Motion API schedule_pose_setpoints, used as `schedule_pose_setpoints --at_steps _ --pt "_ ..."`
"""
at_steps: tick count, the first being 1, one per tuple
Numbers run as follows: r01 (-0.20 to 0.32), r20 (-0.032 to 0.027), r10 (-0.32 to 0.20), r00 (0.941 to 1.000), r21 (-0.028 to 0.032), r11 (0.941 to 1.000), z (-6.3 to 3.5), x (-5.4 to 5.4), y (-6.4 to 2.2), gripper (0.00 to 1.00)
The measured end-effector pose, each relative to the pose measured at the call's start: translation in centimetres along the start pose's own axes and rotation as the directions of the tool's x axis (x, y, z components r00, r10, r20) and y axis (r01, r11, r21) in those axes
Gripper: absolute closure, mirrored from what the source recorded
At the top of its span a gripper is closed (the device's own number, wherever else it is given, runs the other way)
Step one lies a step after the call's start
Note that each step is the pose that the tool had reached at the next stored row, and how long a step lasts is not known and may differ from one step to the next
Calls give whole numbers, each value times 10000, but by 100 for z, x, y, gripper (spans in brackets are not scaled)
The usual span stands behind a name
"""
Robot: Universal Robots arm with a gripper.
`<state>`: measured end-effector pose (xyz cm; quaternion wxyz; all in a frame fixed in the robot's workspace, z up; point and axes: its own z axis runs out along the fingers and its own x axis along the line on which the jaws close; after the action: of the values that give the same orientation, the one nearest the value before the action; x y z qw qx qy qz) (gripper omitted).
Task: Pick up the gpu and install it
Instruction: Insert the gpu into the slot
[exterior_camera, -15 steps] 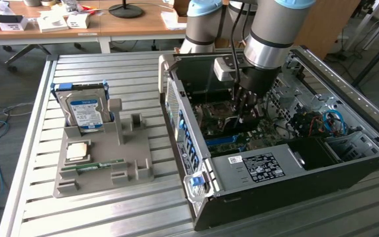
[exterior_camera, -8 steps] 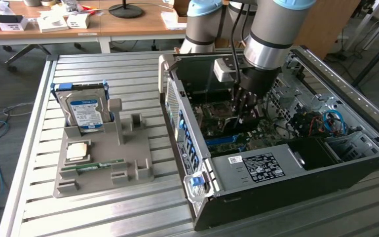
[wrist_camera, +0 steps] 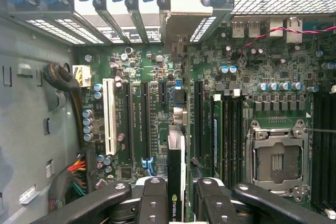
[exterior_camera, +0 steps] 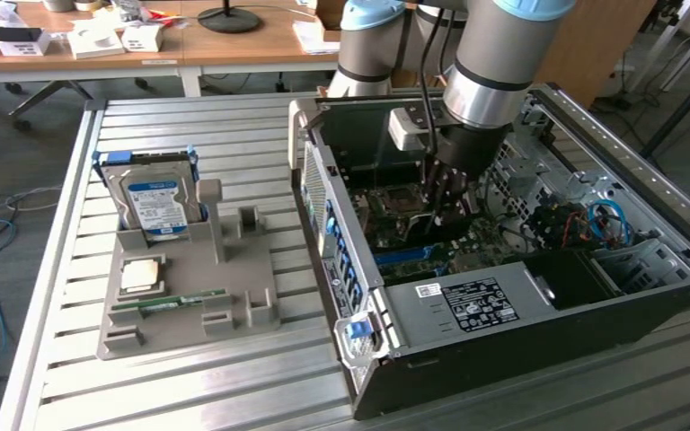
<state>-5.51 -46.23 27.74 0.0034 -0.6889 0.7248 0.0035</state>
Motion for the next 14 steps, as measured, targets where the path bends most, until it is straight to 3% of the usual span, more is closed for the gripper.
schedule_pose_setpoints --at_steps 14 --pt "0 -3 0 10000 0 10000 43 1 0 74"
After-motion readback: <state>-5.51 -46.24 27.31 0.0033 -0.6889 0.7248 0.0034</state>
